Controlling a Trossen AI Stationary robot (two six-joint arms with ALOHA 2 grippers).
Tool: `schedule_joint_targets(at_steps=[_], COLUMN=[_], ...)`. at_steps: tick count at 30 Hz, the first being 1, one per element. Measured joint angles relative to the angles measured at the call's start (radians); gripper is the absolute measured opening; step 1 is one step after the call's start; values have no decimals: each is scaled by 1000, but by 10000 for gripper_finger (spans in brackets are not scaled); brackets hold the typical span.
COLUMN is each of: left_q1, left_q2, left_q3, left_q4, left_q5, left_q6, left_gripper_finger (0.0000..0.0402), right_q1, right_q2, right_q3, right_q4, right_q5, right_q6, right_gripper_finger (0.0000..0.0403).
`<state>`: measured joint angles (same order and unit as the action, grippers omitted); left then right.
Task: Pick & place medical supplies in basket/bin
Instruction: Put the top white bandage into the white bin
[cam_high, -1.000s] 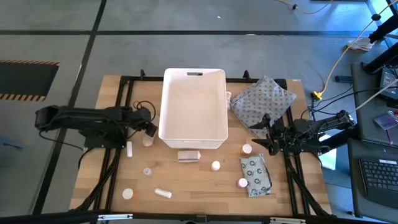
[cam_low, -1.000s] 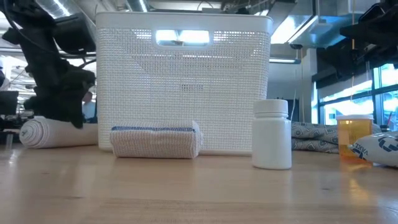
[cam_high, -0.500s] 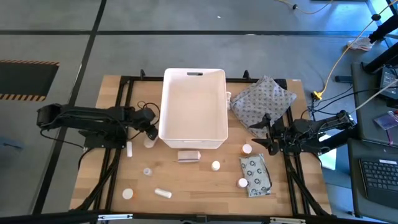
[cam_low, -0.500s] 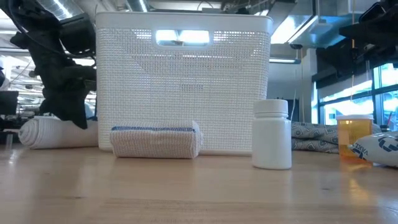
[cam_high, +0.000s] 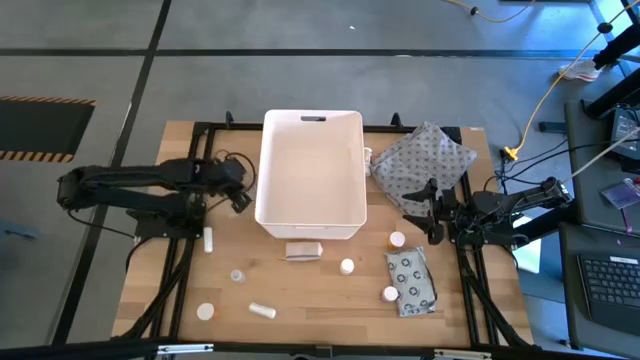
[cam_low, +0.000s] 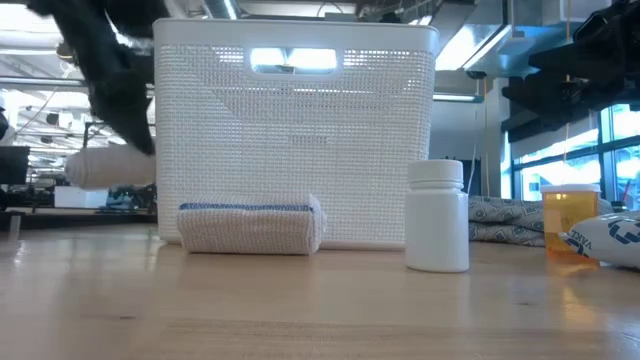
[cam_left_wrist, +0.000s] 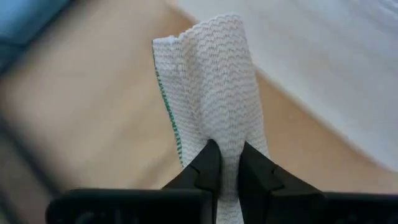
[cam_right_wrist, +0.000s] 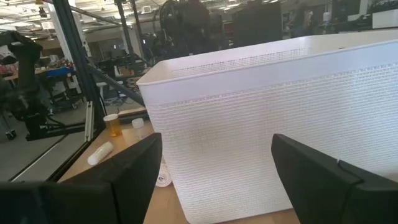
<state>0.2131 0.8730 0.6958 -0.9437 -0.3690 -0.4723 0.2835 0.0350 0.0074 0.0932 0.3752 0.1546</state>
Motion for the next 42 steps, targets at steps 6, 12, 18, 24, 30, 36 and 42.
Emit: schedule_joint_targets(at_steps=[6,12,18,24,30,36,42], left_q1=[0,0,0,33,110,132,135], left_q2=[-1,-1,45,217,506,778,956], left_q3=[167,247,251,260,485,751,836], left_q4=[-70,339,857,966,621,209,101], left_q5=[-453,-560,-236,-210,-25,242,250], left_q6=[-14,305,706,816,775,772,774], left_gripper_finger=[30,34,33,28,28,29,29], right_q1=[0,0,0,0,0,0,0], right_q2=[0,0,0,0,0,0,0], right_q3=[0,0,0,0,0,0,0], right_q4=[0,1,1,2,4,4,1], right_q5=[0,1,1,1,1,2,2], right_q6=[-1,-2,-5,-5,-6,-6,-27], right_gripper_finger=[304,304,304,304,304,304,304])
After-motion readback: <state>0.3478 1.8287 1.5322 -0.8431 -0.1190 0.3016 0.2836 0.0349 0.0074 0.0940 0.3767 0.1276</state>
